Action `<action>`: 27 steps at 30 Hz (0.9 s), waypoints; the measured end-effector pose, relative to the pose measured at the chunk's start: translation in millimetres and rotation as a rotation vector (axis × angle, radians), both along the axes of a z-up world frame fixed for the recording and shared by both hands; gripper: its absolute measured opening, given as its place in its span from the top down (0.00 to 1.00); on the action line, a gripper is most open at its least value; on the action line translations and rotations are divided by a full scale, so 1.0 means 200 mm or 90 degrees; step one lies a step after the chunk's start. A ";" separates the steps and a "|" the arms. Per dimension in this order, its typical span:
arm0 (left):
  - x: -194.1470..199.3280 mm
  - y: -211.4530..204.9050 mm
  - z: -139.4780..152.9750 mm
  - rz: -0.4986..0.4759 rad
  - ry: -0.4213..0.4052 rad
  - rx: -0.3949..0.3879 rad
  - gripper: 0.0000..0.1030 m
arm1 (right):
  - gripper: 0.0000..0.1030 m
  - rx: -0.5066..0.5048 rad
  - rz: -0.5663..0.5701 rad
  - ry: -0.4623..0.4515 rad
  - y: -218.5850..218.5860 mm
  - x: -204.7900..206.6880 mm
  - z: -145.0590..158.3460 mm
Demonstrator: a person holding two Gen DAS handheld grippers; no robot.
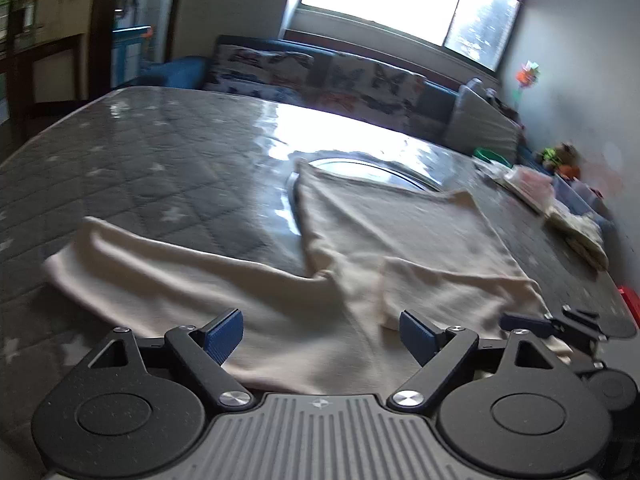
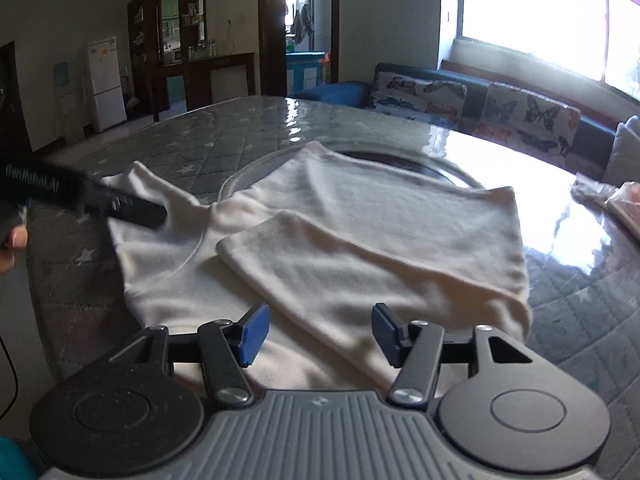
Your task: Fold clothes
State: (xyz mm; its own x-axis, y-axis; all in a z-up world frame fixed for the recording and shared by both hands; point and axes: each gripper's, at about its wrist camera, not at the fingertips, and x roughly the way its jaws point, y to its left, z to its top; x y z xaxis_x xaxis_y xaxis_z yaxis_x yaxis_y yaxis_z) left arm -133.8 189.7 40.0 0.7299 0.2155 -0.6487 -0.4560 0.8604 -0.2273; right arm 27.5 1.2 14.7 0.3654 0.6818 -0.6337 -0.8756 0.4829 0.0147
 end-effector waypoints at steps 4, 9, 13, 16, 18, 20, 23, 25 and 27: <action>-0.10 0.15 0.00 0.092 0.001 0.014 0.16 | 0.24 0.001 -0.002 0.012 0.01 0.00 -0.01; -0.20 0.35 -0.03 0.199 0.003 0.008 0.20 | 0.15 0.005 -0.003 0.031 0.03 0.01 -0.02; -0.25 0.48 -0.06 0.254 0.005 -0.003 0.30 | 0.10 0.009 -0.005 0.042 0.03 0.01 -0.02; -0.26 0.57 -0.08 0.274 0.007 -0.024 0.41 | 0.03 0.015 -0.006 0.061 0.04 0.02 -0.02; -0.26 0.61 -0.09 0.284 0.006 -0.039 0.45 | 0.02 0.017 -0.007 0.068 0.04 0.02 -0.02; -0.26 0.64 -0.11 0.294 0.006 -0.050 0.51 | 0.01 0.020 -0.010 0.072 0.04 0.02 -0.02; -0.25 0.66 -0.11 0.303 0.003 -0.051 0.54 | 0.00 0.021 -0.013 0.078 0.05 0.02 -0.02; -0.24 0.67 -0.12 0.307 0.006 -0.046 0.60 | 0.00 0.022 -0.016 0.083 0.05 0.03 -0.02; -0.23 0.68 -0.12 0.311 0.009 -0.039 0.69 | 0.00 0.023 -0.017 0.089 0.05 0.03 -0.02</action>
